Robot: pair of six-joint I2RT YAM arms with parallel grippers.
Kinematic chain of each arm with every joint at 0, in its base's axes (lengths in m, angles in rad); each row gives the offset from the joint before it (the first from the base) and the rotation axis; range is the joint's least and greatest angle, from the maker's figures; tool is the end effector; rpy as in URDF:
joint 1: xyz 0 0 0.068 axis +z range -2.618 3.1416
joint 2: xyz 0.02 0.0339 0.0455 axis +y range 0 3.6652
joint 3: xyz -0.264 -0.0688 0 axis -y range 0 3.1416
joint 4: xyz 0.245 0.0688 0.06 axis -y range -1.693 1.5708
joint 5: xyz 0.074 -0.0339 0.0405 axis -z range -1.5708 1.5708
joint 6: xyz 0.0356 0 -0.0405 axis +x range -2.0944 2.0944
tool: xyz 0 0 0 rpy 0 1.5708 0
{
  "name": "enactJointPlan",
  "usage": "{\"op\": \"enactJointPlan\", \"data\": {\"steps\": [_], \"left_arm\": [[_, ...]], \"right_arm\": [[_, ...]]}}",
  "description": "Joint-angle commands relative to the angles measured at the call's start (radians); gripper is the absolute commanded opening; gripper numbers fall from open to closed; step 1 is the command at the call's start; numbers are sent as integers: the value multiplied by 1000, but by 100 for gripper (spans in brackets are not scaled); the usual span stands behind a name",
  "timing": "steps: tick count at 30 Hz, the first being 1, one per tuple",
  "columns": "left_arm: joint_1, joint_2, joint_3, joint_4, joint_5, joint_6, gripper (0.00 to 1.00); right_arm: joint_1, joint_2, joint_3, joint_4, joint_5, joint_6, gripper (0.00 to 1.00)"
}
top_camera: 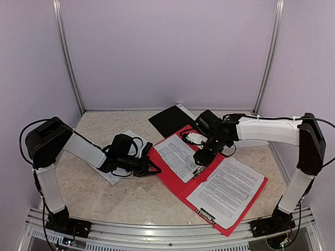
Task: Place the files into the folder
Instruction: Close the spring clip on the folder with some files.
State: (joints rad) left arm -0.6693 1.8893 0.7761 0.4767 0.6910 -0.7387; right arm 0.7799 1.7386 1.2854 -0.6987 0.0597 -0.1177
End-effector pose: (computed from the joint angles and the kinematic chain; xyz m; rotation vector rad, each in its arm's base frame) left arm 0.2575 -0.2327 0.1106 0.3587 2.4586 -1.4689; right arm 0.2540 0.2483 0.2204 -1.1664 2.4620 0.1113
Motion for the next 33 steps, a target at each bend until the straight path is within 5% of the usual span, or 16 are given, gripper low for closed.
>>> {"op": "enactJointPlan", "data": {"steps": [1,10,19,33], "left_arm": [[-9,-19,5,-55,-4,19,0],[-10,-18,7,-59,-5,20,0],[-9,-14,7,-59,-3,19,0],[-10,-13,8,-58,-2,19,0]], "right_arm": [[-8,-49,-37,-15,5,68,54],[-5,-66,-72,-34,-11,99,55],[-5,-35,-74,-32,-1,99,38],[-6,-10,-86,-37,-5,98,32]]}}
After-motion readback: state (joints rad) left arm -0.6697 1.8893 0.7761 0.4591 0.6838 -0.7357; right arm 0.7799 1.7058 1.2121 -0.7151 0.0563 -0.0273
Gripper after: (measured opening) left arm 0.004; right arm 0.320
